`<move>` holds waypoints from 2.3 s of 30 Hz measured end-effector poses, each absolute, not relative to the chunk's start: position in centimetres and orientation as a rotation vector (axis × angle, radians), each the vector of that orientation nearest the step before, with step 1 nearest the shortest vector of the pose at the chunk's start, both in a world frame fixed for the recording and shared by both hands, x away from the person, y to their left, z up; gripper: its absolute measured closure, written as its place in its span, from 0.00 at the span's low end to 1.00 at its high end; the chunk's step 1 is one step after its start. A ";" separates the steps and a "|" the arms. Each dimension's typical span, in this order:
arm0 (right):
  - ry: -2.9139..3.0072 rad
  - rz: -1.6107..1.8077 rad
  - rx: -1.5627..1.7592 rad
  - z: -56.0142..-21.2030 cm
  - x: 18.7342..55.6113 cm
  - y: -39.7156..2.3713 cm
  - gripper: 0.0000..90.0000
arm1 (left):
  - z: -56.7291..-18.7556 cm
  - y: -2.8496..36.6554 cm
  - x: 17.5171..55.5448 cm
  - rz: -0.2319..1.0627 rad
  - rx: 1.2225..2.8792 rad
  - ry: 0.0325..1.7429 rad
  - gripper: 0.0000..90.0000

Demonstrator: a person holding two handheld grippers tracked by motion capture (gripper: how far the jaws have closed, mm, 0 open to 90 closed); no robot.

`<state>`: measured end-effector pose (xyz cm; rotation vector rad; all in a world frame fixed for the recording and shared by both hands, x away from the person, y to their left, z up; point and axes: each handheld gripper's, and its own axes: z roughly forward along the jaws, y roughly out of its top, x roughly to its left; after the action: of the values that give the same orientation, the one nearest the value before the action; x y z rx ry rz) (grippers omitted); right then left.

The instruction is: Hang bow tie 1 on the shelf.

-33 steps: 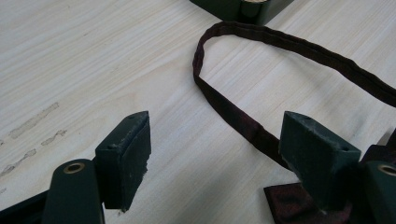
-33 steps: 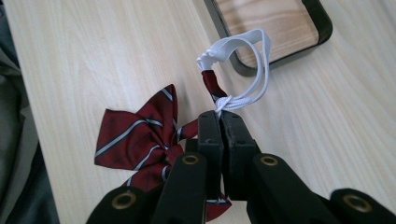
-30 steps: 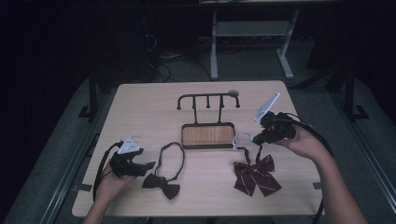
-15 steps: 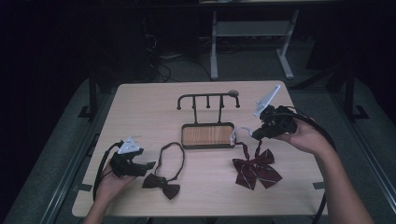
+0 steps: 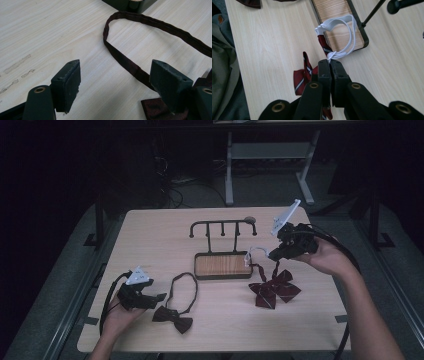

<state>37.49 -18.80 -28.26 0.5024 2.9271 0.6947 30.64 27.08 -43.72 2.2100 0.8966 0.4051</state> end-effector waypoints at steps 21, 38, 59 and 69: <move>2.908 0.689 0.510 -26.6 38.9 -18.1 0.97 | -43.7 27.1 30.6 0.404 2.215 0.891 0.28; 2.862 0.678 0.549 -24.5 40.4 -18.2 0.97 | -43.7 27.1 30.6 0.405 2.212 0.888 0.28; 2.858 0.636 0.678 -25.1 43.7 -17.9 0.96 | -43.7 27.1 30.6 0.401 2.211 0.888 0.28; 2.858 0.618 0.715 -25.7 44.4 -18.1 0.96 | -43.7 27.0 30.6 0.401 2.210 0.888 0.28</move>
<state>44.43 -18.05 -25.71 0.7147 2.8576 0.6175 30.60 27.04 -43.67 2.2095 0.8882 0.4012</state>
